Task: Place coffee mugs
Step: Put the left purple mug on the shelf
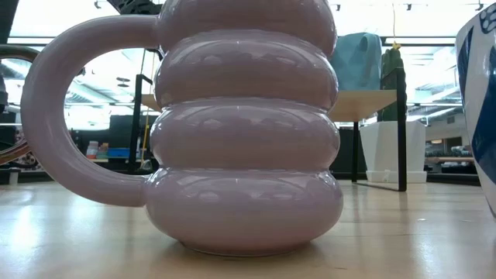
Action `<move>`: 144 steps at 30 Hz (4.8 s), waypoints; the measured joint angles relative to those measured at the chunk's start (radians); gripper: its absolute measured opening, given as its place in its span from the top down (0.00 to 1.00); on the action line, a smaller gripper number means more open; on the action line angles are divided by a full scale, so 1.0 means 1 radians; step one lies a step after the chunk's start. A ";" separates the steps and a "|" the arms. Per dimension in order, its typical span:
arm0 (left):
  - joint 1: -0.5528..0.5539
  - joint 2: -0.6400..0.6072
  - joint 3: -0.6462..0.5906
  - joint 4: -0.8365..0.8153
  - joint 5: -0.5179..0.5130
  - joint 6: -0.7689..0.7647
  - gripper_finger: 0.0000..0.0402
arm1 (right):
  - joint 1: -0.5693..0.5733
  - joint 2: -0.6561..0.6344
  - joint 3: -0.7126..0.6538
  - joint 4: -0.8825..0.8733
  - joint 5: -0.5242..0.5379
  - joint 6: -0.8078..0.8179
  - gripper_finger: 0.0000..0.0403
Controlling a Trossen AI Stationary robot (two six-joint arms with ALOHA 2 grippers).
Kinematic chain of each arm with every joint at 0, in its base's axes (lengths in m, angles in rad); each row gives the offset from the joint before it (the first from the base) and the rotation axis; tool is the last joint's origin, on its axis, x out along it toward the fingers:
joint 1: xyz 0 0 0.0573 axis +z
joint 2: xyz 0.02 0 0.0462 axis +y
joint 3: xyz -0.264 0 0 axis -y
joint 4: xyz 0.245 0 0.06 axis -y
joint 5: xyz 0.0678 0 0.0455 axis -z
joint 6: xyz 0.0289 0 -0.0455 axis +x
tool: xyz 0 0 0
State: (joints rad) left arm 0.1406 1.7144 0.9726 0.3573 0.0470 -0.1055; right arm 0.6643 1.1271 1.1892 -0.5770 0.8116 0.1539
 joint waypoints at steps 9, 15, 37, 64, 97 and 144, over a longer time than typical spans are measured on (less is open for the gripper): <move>-0.042 0.002 0.000 0.030 -0.064 -0.040 0.48 | 0.000 0.000 0.000 -0.002 -0.001 0.000 0.92; -0.052 -0.037 0.000 -0.038 -0.063 -0.029 0.48 | -0.019 0.000 0.000 -0.022 -0.002 0.008 0.92; -0.231 -0.087 0.000 0.079 -0.232 0.144 0.48 | -0.077 0.000 0.000 -0.033 -0.080 0.007 0.92; -0.238 -0.043 0.000 0.115 -0.245 0.129 0.48 | -0.077 0.000 0.000 -0.032 -0.080 0.000 0.92; -0.232 -0.074 0.000 0.084 -0.287 0.110 0.98 | -0.077 -0.001 0.000 -0.022 -0.079 0.000 0.92; -0.173 -0.166 0.001 -0.057 -0.271 0.171 0.98 | -0.199 0.151 0.001 -0.096 -0.158 0.012 0.92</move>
State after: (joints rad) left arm -0.0328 1.5486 0.9733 0.3004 -0.2245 0.0650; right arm 0.4658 1.2779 1.1900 -0.6731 0.6534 0.1660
